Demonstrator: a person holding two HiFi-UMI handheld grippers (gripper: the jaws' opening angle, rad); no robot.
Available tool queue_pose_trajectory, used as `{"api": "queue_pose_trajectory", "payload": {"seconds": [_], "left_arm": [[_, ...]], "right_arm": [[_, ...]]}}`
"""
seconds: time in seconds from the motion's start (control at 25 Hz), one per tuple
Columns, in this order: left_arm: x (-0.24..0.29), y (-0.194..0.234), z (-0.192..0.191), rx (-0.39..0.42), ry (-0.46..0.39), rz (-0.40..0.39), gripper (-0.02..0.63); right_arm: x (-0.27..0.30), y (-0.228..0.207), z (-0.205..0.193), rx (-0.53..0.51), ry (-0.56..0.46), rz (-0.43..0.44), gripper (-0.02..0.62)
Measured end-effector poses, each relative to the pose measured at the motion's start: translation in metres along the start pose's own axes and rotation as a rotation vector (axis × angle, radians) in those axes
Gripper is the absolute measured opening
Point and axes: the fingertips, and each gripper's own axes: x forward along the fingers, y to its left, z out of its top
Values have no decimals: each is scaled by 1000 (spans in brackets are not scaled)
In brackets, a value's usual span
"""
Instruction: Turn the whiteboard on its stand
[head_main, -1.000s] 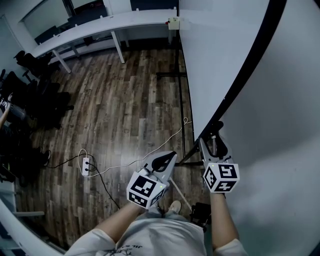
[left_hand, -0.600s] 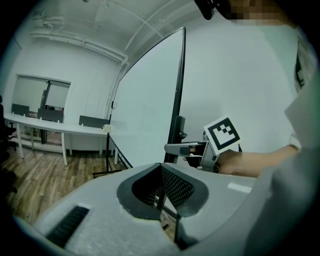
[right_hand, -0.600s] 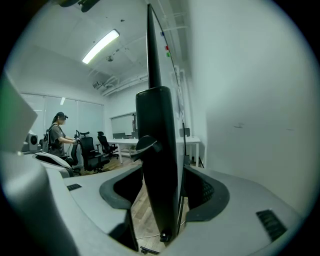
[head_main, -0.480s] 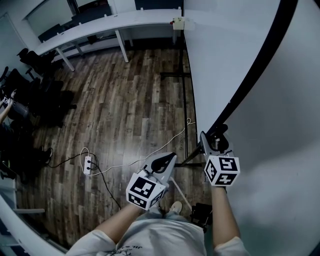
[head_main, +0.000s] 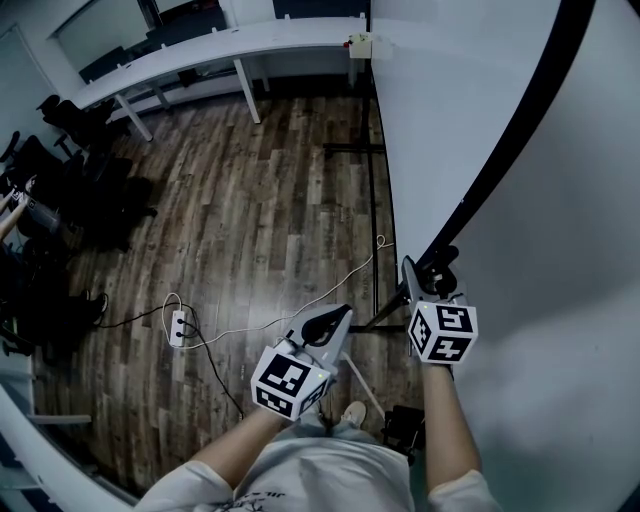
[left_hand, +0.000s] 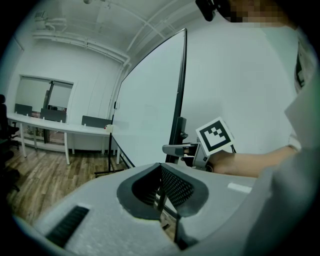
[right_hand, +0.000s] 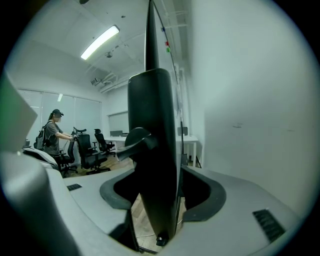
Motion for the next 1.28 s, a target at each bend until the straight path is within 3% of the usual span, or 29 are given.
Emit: {"api": "queue_pose_trajectory", "payload": {"seconds": [0.28, 1.28], "left_arm": [[-3, -1, 3, 0, 0, 13, 11], [-31, -8, 2, 4, -7, 15, 11]], "right_arm": [[1, 0, 4, -20, -10, -35, 176], [-19, 2, -1, -31, -25, -109, 175]]}}
